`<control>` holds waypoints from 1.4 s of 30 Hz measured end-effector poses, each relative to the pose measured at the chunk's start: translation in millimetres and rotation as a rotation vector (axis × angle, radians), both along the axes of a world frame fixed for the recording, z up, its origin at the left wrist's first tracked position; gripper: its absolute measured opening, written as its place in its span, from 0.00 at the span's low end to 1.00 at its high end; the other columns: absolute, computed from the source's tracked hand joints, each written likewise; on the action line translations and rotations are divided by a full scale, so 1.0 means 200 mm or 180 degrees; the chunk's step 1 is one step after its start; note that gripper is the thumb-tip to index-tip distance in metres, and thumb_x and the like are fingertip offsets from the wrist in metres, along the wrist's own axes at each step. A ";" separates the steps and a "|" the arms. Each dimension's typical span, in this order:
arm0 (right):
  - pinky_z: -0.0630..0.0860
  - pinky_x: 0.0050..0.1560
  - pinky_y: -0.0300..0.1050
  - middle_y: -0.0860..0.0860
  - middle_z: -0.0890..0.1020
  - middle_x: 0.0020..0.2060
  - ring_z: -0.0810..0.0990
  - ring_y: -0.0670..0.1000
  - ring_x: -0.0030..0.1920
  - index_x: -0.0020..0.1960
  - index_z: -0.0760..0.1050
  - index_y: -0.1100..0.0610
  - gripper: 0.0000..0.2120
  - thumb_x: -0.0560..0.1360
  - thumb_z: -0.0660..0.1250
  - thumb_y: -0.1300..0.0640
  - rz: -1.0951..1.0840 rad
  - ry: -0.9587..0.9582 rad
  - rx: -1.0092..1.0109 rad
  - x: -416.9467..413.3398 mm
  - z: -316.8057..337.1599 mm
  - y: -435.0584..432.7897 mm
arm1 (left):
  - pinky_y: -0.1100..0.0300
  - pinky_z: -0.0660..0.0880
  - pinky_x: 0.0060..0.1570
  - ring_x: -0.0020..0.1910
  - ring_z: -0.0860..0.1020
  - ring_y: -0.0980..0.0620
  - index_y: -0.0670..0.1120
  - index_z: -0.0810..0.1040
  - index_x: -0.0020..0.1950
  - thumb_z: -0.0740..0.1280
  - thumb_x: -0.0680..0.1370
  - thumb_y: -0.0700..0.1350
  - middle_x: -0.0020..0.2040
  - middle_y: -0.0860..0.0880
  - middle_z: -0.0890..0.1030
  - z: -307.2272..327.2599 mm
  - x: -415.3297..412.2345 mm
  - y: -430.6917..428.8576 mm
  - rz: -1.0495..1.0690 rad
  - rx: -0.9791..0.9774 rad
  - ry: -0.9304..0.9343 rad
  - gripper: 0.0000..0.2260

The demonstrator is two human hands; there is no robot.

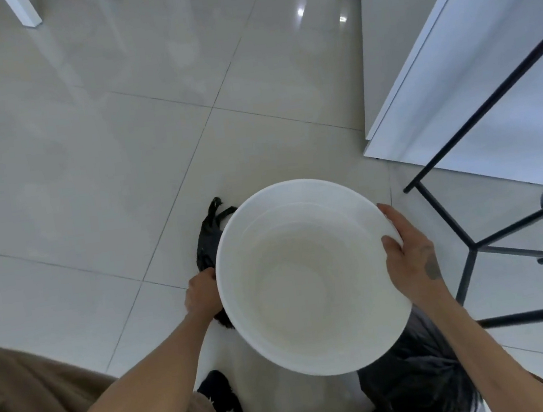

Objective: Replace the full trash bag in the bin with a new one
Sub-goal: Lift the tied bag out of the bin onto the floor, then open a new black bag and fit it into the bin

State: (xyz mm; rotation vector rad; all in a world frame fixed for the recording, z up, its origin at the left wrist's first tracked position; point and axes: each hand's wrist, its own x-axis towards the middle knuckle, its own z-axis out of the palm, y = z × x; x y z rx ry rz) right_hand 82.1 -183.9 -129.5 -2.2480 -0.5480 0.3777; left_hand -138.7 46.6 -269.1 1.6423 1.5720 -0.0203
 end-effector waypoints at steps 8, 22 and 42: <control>0.75 0.45 0.38 0.57 0.79 0.62 0.78 0.50 0.44 0.76 0.66 0.48 0.27 0.81 0.54 0.69 -0.0259 0.0113 -0.0081 -0.12 0.04 -0.03 | 0.49 0.81 0.45 0.41 0.79 0.45 0.49 0.74 0.35 0.64 0.71 0.37 0.38 0.49 0.78 0.42 -0.13 0.13 -0.0578 0.0350 0.0060 0.08; 0.76 0.58 0.45 0.48 0.73 0.70 0.73 0.53 0.69 0.78 0.60 0.47 0.37 0.73 0.66 0.35 0.0148 0.0257 0.0987 -0.36 0.42 0.20 | 0.75 0.75 0.52 0.52 0.78 0.73 0.54 0.79 0.67 0.61 0.70 0.25 0.57 0.63 0.80 1.56 -0.26 0.05 -0.0987 0.1840 -0.2204 0.33; 0.83 0.53 0.51 0.50 0.88 0.49 0.87 0.51 0.51 0.57 0.81 0.56 0.20 0.70 0.72 0.74 -0.0054 0.1367 0.2435 -0.42 0.56 0.20 | 0.63 0.77 0.43 0.39 0.81 0.58 0.63 0.65 0.74 0.64 0.69 0.74 0.42 0.52 0.83 1.43 -0.03 -0.29 -0.1086 0.1172 -0.2174 0.35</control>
